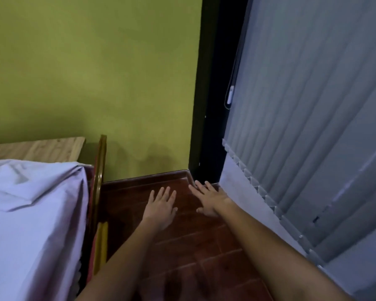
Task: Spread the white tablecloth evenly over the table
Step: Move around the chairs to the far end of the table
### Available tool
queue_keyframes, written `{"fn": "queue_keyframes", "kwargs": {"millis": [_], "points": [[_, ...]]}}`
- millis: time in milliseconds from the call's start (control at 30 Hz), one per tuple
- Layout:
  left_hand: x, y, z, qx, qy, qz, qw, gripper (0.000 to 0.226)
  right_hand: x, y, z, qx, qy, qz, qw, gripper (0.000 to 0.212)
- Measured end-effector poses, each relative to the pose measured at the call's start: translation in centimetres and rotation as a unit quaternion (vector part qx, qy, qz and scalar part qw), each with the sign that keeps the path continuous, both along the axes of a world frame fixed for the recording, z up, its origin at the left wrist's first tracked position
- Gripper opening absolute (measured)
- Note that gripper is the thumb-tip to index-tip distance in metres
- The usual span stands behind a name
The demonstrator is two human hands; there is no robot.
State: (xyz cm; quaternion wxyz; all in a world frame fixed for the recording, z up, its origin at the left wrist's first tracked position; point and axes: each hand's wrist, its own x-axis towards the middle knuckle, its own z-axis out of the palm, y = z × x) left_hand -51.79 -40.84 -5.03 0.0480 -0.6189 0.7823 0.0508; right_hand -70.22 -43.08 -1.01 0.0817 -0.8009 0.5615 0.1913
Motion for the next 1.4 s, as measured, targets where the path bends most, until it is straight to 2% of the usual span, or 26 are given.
{"fn": "queue_keyframes", "kwargs": {"millis": [100, 200, 300, 367, 533, 767, 967, 1167, 1300, 1400], "points": [[0.6, -3.3, 0.7, 0.004, -0.013, 0.063, 0.998, 0.061, 0.8, -5.4, 0.7, -0.014, -0.042, 0.041, 0.998, 0.085], [1.2, -6.4, 2.1, -0.031, -0.003, 0.129, 0.991, 0.061, 1.5, -10.3, 1.5, -0.041, -0.068, 0.09, 0.993, 0.084], [1.8, -7.1, 2.7, -0.057, 0.021, 0.19, 0.98, 0.06, 1.9, -13.8, 1.4, -0.065, -0.081, 0.119, 0.987, 0.083], [2.5, -6.8, 2.5, -0.06, -0.007, 0.22, 0.974, 0.06, 2.6, -15.4, 1.1, -0.064, -0.075, 0.143, 0.985, 0.082], [6.4, -7.9, 3.8, -0.116, -0.008, 0.352, 0.929, 0.061, 6.9, -18.8, 0.5, -0.062, -0.096, 0.196, 0.974, 0.08], [14.3, -12.2, 5.0, -0.14, 0.0, 0.436, 0.889, 0.059, 15.2, -23.8, 0.0, -0.085, -0.122, 0.274, 0.95, 0.08], [21.3, -19.2, 5.4, -0.124, 0.051, 0.469, 0.873, 0.057, 22.4, -31.0, 2.1, -0.106, -0.137, 0.294, 0.94, 0.08], [24.9, -24.8, 5.8, -0.1, 0.058, 0.453, 0.884, 0.058, 26.3, -35.6, 2.5, -0.118, -0.128, 0.293, 0.94, 0.077], [26.2, -26.1, 4.7, -0.08, 0.078, 0.452, 0.885, 0.058, 28.8, -38.4, 2.3, -0.108, -0.119, 0.286, 0.945, 0.077], [28.1, -25.5, 3.4, -0.04, 0.049, 0.455, 0.888, 0.057, 31.6, -40.2, 2.6, -0.1, -0.136, 0.289, 0.942, 0.076]]}}
